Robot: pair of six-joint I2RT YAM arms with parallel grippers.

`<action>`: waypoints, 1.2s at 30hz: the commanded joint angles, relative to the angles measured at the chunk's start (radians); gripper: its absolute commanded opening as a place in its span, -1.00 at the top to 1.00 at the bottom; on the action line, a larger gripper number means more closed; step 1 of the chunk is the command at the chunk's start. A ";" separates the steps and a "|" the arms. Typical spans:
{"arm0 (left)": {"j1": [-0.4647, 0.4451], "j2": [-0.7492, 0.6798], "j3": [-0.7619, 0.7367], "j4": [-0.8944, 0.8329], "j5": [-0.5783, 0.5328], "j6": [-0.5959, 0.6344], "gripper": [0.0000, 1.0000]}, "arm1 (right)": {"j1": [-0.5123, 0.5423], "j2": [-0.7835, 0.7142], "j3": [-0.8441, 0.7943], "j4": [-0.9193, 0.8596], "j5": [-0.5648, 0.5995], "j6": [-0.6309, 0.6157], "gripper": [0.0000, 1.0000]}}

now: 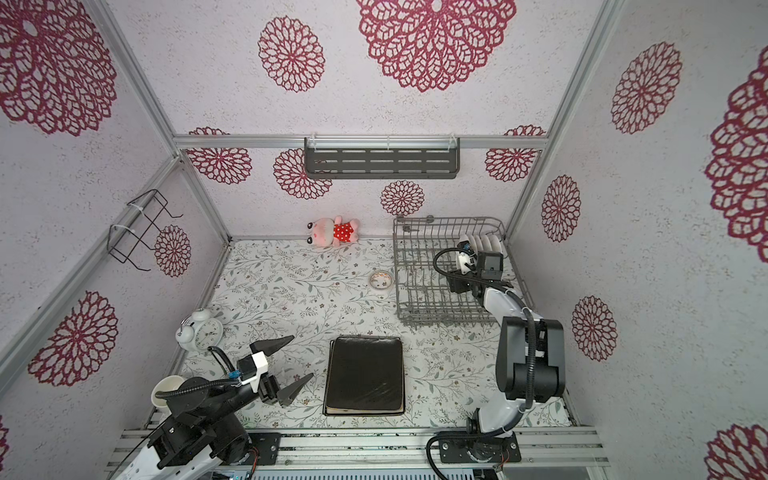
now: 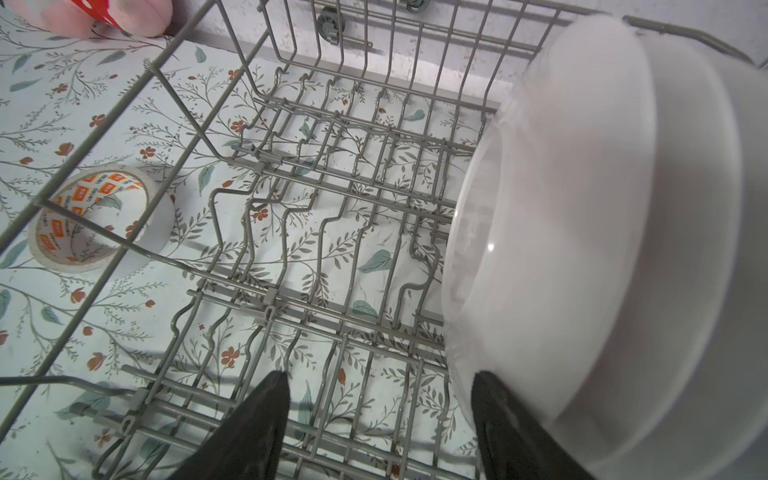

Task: Unload the plates from the dish rack
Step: 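Grasp the top edge of the nearest white plate in the rack with the right gripper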

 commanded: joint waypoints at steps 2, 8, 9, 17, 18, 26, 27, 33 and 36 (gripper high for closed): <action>-0.012 0.013 -0.013 0.003 -0.004 0.029 -0.95 | -0.017 0.015 0.055 0.052 0.018 -0.030 -0.36; -0.012 0.035 -0.015 0.009 -0.013 0.030 -0.95 | -0.021 0.028 0.070 0.035 -0.016 -0.031 -0.27; -0.013 0.037 -0.016 0.011 -0.014 0.031 -0.95 | -0.021 0.015 0.059 0.044 -0.022 -0.028 -0.27; -0.017 0.051 -0.018 0.020 -0.019 0.029 -0.95 | -0.023 -0.133 -0.020 0.065 -0.050 -0.034 -0.33; -0.018 0.051 -0.019 0.020 -0.020 0.029 -0.95 | -0.023 -0.147 -0.021 0.060 -0.057 -0.033 -0.34; -0.028 0.049 -0.020 0.024 -0.021 0.029 -0.95 | -0.042 -0.161 0.030 0.007 -0.059 -0.028 -0.37; -0.029 0.046 -0.021 0.024 -0.021 0.029 -0.95 | -0.043 -0.149 0.043 -0.004 -0.059 -0.027 -0.37; -0.029 0.043 -0.021 0.025 -0.022 0.029 -0.95 | -0.043 -0.078 0.096 -0.009 -0.065 -0.021 -0.37; -0.030 0.042 -0.021 0.025 -0.025 0.029 -0.95 | -0.043 -0.042 0.121 -0.008 -0.079 -0.008 -0.34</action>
